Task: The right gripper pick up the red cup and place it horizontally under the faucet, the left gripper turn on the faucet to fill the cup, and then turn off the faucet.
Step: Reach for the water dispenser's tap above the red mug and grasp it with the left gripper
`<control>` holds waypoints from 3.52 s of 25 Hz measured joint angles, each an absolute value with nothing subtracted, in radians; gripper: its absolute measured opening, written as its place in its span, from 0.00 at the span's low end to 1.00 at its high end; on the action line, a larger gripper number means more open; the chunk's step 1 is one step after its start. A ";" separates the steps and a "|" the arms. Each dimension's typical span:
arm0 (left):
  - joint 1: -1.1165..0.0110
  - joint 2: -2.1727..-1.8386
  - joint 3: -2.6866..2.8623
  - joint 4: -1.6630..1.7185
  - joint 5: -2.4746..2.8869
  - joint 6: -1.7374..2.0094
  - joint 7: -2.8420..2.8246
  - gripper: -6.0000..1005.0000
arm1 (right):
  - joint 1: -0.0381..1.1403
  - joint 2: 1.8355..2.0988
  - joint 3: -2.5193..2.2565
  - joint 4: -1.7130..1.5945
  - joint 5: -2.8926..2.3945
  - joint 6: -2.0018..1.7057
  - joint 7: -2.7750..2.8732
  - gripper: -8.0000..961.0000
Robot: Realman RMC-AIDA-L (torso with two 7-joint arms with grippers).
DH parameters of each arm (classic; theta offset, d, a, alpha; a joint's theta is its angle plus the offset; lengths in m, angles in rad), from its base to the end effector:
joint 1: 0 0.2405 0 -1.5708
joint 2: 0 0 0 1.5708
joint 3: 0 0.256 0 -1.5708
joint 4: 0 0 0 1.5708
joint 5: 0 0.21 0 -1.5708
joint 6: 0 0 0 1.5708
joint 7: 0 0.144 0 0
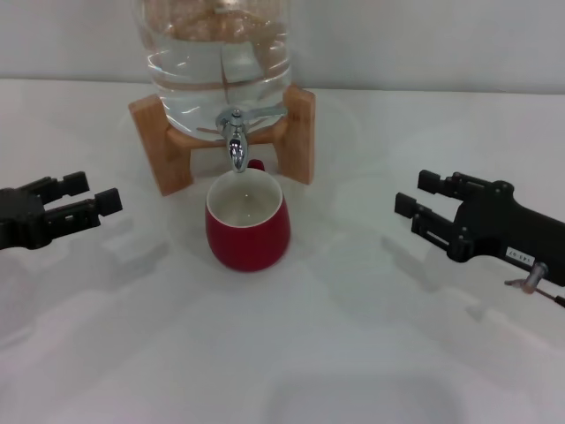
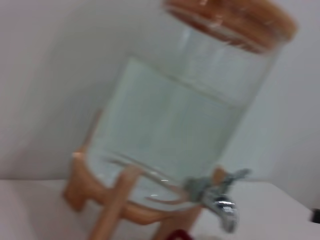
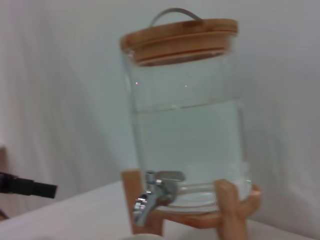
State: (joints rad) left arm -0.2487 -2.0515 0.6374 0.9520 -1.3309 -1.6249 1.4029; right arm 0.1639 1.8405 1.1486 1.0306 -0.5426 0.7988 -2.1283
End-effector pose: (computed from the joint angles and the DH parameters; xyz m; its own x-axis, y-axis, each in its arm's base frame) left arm -0.3108 0.2837 0.0846 0.5512 0.4853 0.6787 0.7573 -0.6324 -0.1628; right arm 0.2340 0.3048 -0.0200 0.7239 -0.1610 -0.6709 -0.5162 -0.7715 -0.3719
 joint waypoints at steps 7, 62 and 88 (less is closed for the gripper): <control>-0.264 -2.057 0.642 1.279 -1.253 -1.807 1.254 0.88 | 0.188 1.857 1.164 0.953 -0.544 0.908 -2.127 0.49; -0.928 -2.076 1.198 1.478 -0.540 -1.751 1.039 0.88 | 0.248 1.911 1.201 0.859 -0.709 1.080 -2.225 0.49; -0.954 -2.078 1.240 1.304 -0.533 -1.578 1.074 0.88 | 0.242 1.924 1.219 0.839 -0.710 1.076 -2.359 0.49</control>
